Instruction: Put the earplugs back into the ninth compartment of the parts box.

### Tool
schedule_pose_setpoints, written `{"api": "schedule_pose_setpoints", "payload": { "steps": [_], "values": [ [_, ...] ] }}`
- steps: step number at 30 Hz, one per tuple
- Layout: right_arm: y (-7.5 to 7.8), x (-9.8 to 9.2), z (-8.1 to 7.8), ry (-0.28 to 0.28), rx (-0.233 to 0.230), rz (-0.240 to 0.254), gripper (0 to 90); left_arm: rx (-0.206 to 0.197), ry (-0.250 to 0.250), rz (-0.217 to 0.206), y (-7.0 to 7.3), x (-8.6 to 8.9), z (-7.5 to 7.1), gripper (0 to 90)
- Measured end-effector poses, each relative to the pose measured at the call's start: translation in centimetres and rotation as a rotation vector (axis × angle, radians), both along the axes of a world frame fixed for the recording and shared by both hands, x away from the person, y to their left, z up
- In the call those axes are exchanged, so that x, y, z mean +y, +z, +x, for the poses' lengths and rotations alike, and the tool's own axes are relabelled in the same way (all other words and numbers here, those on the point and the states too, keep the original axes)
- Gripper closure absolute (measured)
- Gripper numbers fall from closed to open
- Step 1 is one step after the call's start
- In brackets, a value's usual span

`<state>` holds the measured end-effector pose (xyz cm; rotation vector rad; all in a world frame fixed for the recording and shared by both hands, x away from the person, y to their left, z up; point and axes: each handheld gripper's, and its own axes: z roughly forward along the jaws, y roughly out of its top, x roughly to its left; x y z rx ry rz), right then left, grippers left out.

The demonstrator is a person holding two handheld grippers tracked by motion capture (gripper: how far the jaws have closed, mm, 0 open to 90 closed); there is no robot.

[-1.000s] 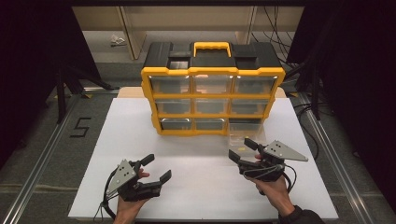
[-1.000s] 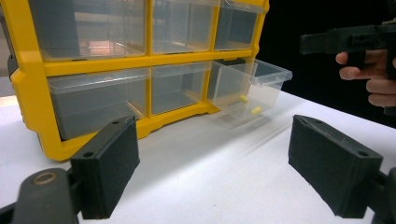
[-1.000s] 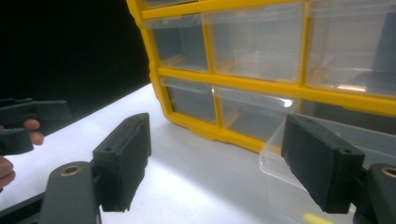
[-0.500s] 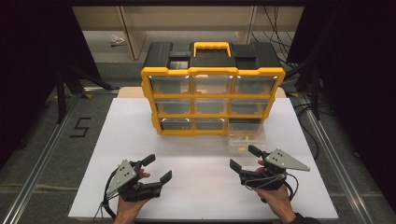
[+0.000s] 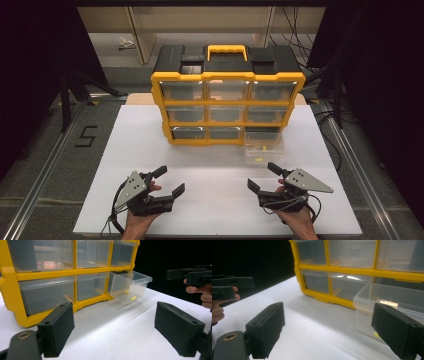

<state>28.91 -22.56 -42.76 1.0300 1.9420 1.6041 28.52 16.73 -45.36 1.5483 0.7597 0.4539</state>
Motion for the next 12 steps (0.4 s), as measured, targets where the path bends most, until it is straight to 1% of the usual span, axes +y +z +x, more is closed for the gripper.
{"api": "schedule_pose_setpoints", "payload": {
  "steps": [6,12],
  "values": [
    [-0.23,-0.17,0.15,-0.005,0.011,0.006,12.3,0.000,0.001,0.000,0.00,0.02,0.01,15.5],
    [-0.22,-0.19,0.14,-0.008,0.006,0.008,12.3,0.000,0.000,0.000,0.01,0.01,0.02,15.5]
  ]
}}
